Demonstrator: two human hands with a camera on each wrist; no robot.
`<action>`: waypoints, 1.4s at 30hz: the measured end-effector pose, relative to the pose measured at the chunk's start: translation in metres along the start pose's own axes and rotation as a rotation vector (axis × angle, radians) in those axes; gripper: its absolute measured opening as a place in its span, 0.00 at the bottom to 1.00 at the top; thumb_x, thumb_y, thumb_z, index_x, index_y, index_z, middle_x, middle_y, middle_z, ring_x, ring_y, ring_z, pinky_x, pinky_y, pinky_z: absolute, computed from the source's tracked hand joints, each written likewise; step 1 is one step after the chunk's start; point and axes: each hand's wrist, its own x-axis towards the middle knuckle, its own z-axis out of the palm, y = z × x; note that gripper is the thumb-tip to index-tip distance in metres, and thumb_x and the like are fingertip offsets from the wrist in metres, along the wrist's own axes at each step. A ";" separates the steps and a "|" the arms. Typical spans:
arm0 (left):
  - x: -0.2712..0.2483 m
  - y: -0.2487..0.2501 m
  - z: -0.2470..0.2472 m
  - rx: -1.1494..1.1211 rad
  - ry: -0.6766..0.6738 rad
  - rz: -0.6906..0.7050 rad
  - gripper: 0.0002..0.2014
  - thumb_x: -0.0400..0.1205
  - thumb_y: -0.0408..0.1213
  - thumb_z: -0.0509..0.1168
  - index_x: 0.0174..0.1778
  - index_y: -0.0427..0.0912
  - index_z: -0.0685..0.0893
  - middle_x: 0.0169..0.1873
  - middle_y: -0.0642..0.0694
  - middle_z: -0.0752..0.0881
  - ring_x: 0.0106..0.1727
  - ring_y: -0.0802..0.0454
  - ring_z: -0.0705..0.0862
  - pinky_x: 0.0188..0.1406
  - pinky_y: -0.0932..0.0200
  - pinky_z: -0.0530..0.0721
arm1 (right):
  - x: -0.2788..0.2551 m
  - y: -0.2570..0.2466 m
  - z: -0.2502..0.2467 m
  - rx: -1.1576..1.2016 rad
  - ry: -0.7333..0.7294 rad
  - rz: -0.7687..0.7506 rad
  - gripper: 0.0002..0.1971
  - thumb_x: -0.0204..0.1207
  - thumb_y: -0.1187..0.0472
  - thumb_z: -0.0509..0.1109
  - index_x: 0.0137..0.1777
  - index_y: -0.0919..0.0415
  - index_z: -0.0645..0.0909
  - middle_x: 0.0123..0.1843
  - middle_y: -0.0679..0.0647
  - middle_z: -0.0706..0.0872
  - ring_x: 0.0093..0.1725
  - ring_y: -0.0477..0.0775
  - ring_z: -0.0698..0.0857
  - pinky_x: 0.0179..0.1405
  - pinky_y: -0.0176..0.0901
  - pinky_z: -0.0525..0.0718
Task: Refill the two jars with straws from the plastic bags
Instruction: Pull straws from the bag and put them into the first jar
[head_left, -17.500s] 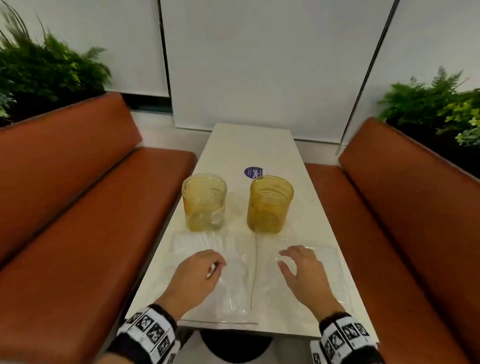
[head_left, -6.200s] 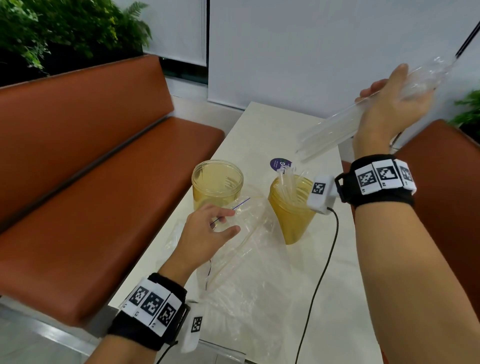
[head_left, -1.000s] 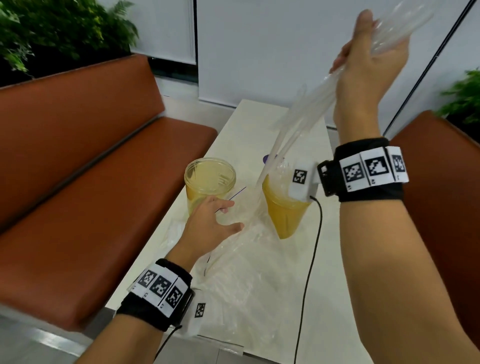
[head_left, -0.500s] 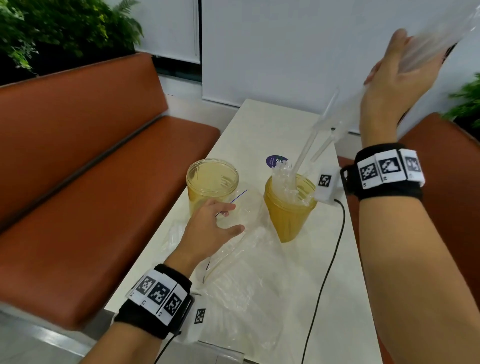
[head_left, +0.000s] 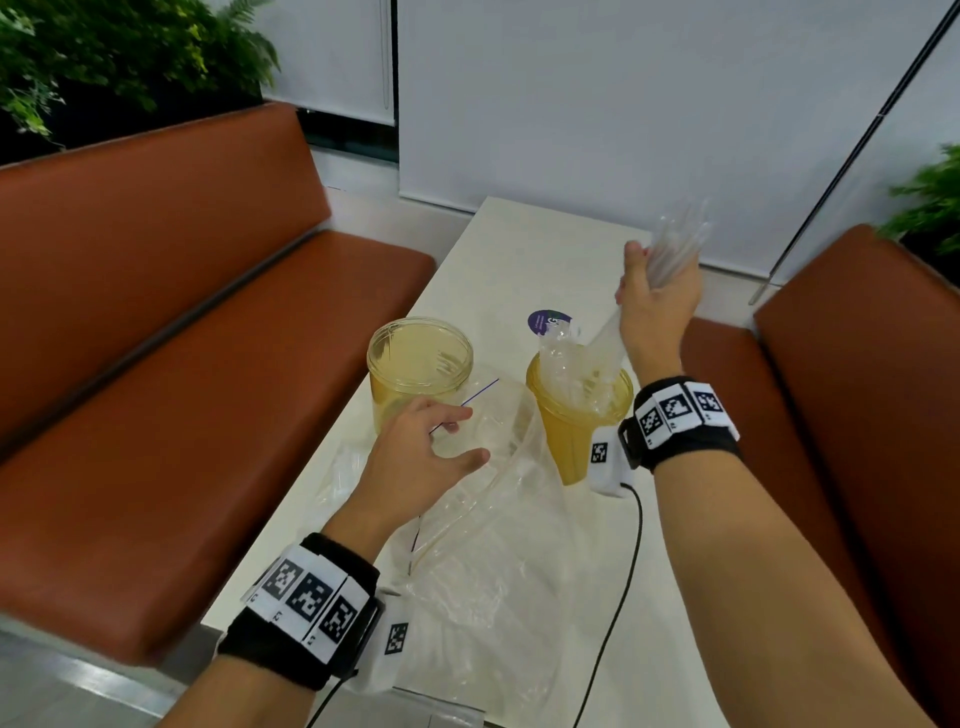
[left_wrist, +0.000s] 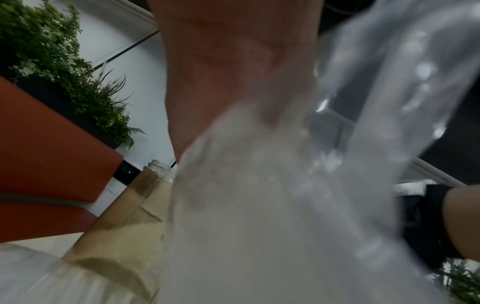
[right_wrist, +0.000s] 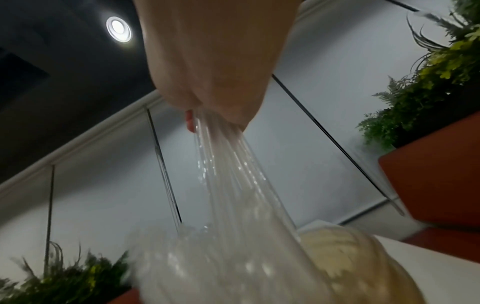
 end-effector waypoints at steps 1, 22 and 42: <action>0.000 0.001 0.000 -0.007 -0.003 0.001 0.24 0.70 0.47 0.82 0.63 0.54 0.88 0.52 0.55 0.83 0.57 0.61 0.82 0.59 0.58 0.83 | -0.004 0.007 -0.001 -0.031 -0.027 0.027 0.15 0.82 0.55 0.75 0.60 0.64 0.79 0.44 0.60 0.87 0.35 0.52 0.86 0.34 0.47 0.87; 0.007 0.023 -0.005 0.036 -0.065 0.089 0.21 0.77 0.22 0.68 0.64 0.44 0.89 0.48 0.53 0.82 0.37 0.74 0.77 0.40 0.80 0.73 | -0.009 0.028 -0.016 -0.646 -0.490 -0.151 0.17 0.89 0.51 0.63 0.70 0.57 0.87 0.67 0.53 0.90 0.60 0.52 0.89 0.66 0.47 0.84; 0.009 0.029 -0.012 0.008 -0.096 0.178 0.28 0.76 0.13 0.57 0.66 0.41 0.87 0.57 0.48 0.85 0.58 0.55 0.81 0.51 0.81 0.74 | -0.108 -0.051 0.030 -1.331 -1.573 0.254 0.40 0.64 0.58 0.87 0.77 0.51 0.76 0.67 0.47 0.84 0.65 0.57 0.86 0.68 0.57 0.85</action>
